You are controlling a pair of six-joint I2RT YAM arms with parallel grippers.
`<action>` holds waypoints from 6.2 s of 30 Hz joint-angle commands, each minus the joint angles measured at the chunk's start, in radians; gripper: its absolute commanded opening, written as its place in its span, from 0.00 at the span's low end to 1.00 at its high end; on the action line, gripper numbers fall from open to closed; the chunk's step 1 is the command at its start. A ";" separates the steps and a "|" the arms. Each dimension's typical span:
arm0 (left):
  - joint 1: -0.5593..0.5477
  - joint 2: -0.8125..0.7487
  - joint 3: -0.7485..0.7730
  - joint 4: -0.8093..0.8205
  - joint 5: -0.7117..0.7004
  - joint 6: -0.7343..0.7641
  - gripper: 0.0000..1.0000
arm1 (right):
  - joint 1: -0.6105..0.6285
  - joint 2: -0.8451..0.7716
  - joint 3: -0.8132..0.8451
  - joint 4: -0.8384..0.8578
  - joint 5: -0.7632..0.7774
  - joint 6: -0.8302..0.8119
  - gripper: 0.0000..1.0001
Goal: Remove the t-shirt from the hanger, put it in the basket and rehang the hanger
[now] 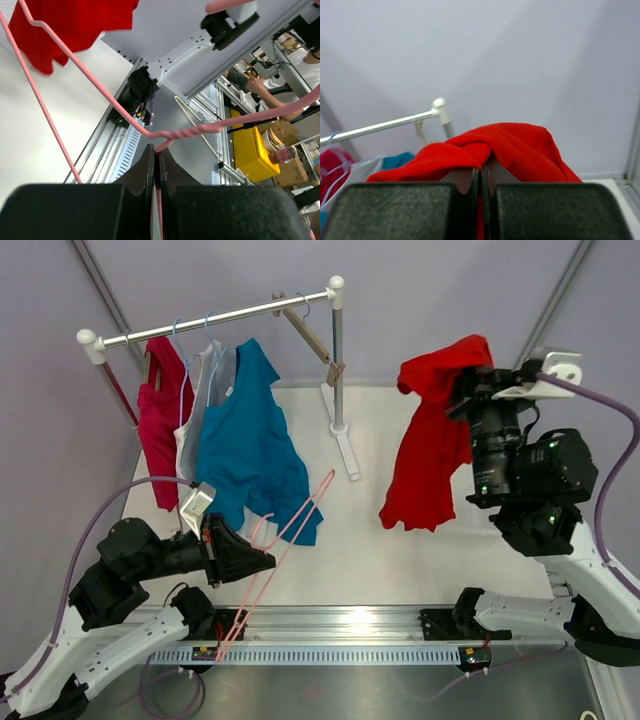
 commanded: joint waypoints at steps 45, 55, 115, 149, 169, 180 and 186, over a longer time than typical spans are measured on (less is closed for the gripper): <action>0.002 0.171 0.048 0.214 -0.462 -0.096 0.00 | -0.509 -0.178 -0.350 -0.748 -0.255 0.770 0.89; 0.002 0.306 0.112 0.348 -0.637 -0.136 0.00 | -0.051 -0.233 -0.385 -0.515 -0.686 0.732 0.71; 0.002 -0.291 -0.104 -0.212 -0.568 0.158 0.99 | 0.122 0.690 0.373 -0.556 -0.183 0.586 0.00; 0.006 -0.479 -0.195 -0.225 -0.538 0.148 0.99 | -0.101 0.970 0.714 -0.637 -0.373 0.618 0.21; 0.006 -0.429 -0.133 -0.225 -0.582 0.183 0.99 | 0.134 0.853 0.689 -0.504 -0.325 0.507 0.70; 0.006 -0.470 -0.150 -0.229 -0.567 0.171 0.99 | 0.149 1.198 1.066 -0.568 -0.435 0.487 0.82; 0.005 -0.478 -0.167 -0.228 -0.571 0.162 0.99 | 0.146 1.234 1.025 -0.568 -0.243 0.461 0.80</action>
